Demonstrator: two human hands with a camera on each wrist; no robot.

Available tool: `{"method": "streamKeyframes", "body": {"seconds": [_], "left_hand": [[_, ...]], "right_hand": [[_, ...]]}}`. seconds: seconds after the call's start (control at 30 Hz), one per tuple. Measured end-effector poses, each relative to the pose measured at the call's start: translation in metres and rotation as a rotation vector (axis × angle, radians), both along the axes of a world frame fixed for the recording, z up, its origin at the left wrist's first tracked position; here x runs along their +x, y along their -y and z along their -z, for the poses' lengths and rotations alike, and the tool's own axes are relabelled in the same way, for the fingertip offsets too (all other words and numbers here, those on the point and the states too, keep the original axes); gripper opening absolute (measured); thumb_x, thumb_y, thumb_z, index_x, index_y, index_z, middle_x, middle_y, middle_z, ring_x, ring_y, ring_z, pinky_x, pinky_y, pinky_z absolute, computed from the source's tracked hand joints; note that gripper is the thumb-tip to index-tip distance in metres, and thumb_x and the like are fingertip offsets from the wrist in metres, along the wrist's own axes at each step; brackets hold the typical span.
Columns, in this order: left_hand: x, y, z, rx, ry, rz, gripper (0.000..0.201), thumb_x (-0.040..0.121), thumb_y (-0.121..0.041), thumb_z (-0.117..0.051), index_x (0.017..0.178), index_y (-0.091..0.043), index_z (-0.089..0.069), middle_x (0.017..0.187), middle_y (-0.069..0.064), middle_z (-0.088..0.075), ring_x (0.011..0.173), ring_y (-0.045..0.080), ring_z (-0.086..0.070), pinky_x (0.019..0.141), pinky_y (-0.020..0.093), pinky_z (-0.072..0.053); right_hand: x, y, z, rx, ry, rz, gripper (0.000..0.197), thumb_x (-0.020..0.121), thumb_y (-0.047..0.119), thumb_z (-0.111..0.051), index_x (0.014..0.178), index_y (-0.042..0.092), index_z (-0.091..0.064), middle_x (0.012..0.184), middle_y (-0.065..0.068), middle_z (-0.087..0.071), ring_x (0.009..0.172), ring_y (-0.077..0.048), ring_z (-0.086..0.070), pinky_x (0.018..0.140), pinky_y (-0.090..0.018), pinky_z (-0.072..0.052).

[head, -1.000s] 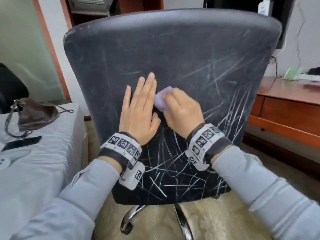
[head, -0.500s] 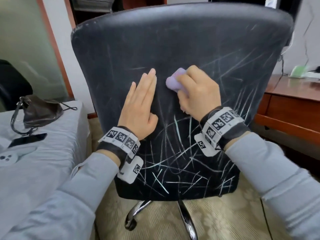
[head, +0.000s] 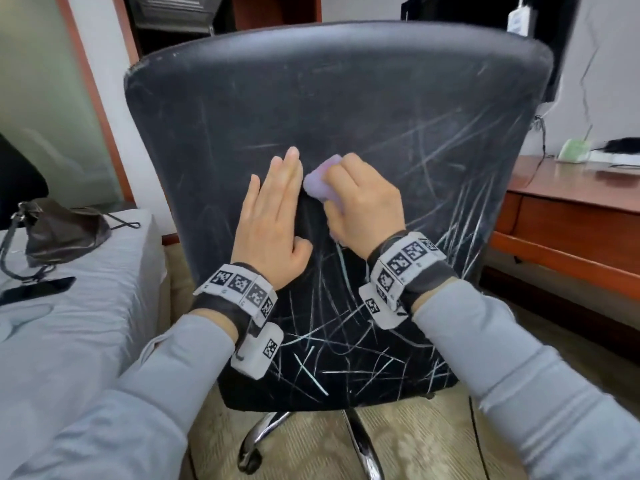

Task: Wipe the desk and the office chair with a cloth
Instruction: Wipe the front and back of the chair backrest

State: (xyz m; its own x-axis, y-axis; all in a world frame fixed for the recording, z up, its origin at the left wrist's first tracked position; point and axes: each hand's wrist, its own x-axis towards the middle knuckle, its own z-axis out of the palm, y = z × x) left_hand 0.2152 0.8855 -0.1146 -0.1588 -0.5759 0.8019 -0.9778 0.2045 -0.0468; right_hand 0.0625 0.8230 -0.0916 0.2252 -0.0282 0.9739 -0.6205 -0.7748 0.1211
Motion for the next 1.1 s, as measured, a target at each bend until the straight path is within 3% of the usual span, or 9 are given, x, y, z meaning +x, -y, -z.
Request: {"method": "streamKeyframes", "body": {"seconds": [0.2, 0.3, 0.43, 0.57, 0.63, 0.77, 0.83, 1.0, 1.1], "left_hand": [[0.000, 0.000, -0.004, 0.014, 0.028, -0.074, 0.107, 0.069, -0.002, -0.065, 0.160, -0.009, -0.010, 0.169, -0.001, -0.001, 0.155, 0.018, 0.003, 0.125, 0.034, 0.005], [-0.016, 0.005, 0.000, 0.004, -0.022, -0.124, 0.105, 0.069, -0.009, -0.067, 0.159, -0.009, -0.012, 0.168, 0.001, -0.003, 0.156, 0.021, 0.001, 0.124, 0.038, 0.006], [-0.032, 0.007, 0.003, -0.036, -0.040, -0.154, 0.103, 0.069, -0.013, -0.062, 0.159, -0.004, -0.012, 0.168, 0.006, -0.002, 0.156, 0.027, 0.001, 0.125, 0.047, 0.003], [-0.034, 0.008, -0.001, -0.044, 0.056, -0.180, 0.101, 0.071, -0.012, -0.058, 0.160, -0.005, -0.009, 0.169, 0.008, 0.001, 0.156, 0.026, 0.000, 0.125, 0.051, -0.002], [-0.031, 0.009, -0.003, -0.039, 0.079, -0.184, 0.097, 0.076, -0.010, -0.055, 0.161, -0.009, -0.007, 0.169, 0.005, 0.004, 0.156, 0.023, 0.001, 0.125, 0.048, -0.001], [-0.031, 0.012, -0.003, -0.045, 0.070, -0.140, 0.098, 0.077, -0.011, -0.055, 0.161, -0.012, -0.005, 0.169, 0.000, 0.006, 0.155, 0.015, 0.010, 0.125, 0.043, 0.005], [-0.034, 0.014, -0.002, -0.049, 0.034, -0.098, 0.100, 0.074, -0.010, -0.056, 0.161, -0.011, -0.007, 0.169, 0.001, 0.004, 0.153, 0.014, 0.013, 0.125, 0.046, 0.005], [-0.033, 0.012, -0.004, -0.039, 0.043, -0.068, 0.102, 0.071, -0.009, -0.057, 0.161, -0.010, -0.010, 0.169, 0.003, 0.001, 0.155, 0.016, 0.006, 0.126, 0.045, 0.002], [-0.025, 0.006, -0.006, -0.030, 0.110, -0.085, 0.101, 0.071, -0.007, -0.055, 0.161, -0.010, -0.010, 0.170, 0.003, 0.000, 0.156, 0.017, 0.004, 0.126, 0.043, -0.001]], "right_hand": [[-0.135, 0.039, -0.033, 0.221, 0.424, 0.215, 0.018, 0.077, 0.008, -0.053, 0.094, 0.002, -0.058, 0.101, -0.019, -0.058, 0.093, -0.033, -0.054, 0.080, -0.039, -0.042], [-0.135, 0.047, -0.038, 0.217, 0.532, 0.250, 0.027, 0.078, 0.009, -0.050, 0.101, -0.002, -0.059, 0.106, -0.024, -0.057, 0.098, -0.039, -0.055, 0.086, -0.045, -0.045], [-0.053, 0.029, -0.004, 0.189, 0.406, 0.084, 0.044, 0.084, 0.005, -0.047, 0.126, 0.000, -0.059, 0.127, -0.023, -0.053, 0.117, -0.034, -0.045, 0.102, -0.045, -0.039], [-0.037, 0.027, 0.034, -0.039, -0.182, -0.013, 0.062, 0.081, -0.014, -0.029, 0.136, -0.002, -0.054, 0.142, -0.024, -0.045, 0.128, -0.046, -0.043, 0.110, -0.052, -0.034], [-0.070, 0.044, 0.026, -0.066, -0.174, 0.027, 0.067, 0.083, -0.020, -0.026, 0.142, 0.001, -0.049, 0.150, -0.027, -0.037, 0.138, -0.049, -0.034, 0.116, -0.054, -0.028], [-0.100, 0.056, 0.003, 0.221, 0.311, 0.160, 0.097, 0.060, -0.026, -0.034, 0.153, 0.002, -0.027, 0.158, -0.034, -0.010, 0.147, -0.050, -0.006, 0.124, -0.035, -0.004], [-0.072, 0.040, 0.004, 0.292, 0.380, 0.161, 0.098, 0.059, -0.017, -0.037, 0.154, -0.001, -0.020, 0.158, -0.034, -0.004, 0.148, -0.048, -0.002, 0.124, -0.043, -0.005], [-0.017, 0.012, 0.057, 0.166, -0.212, 0.012, 0.076, 0.082, 0.009, -0.056, 0.153, 0.002, -0.029, 0.160, -0.025, -0.014, 0.150, -0.044, -0.008, 0.120, -0.059, -0.012], [-0.046, 0.029, 0.044, 0.018, -0.292, 0.128, 0.067, 0.090, 0.014, -0.051, 0.153, 0.009, -0.030, 0.159, -0.026, -0.021, 0.148, -0.041, -0.018, 0.116, -0.061, -0.019]]}}
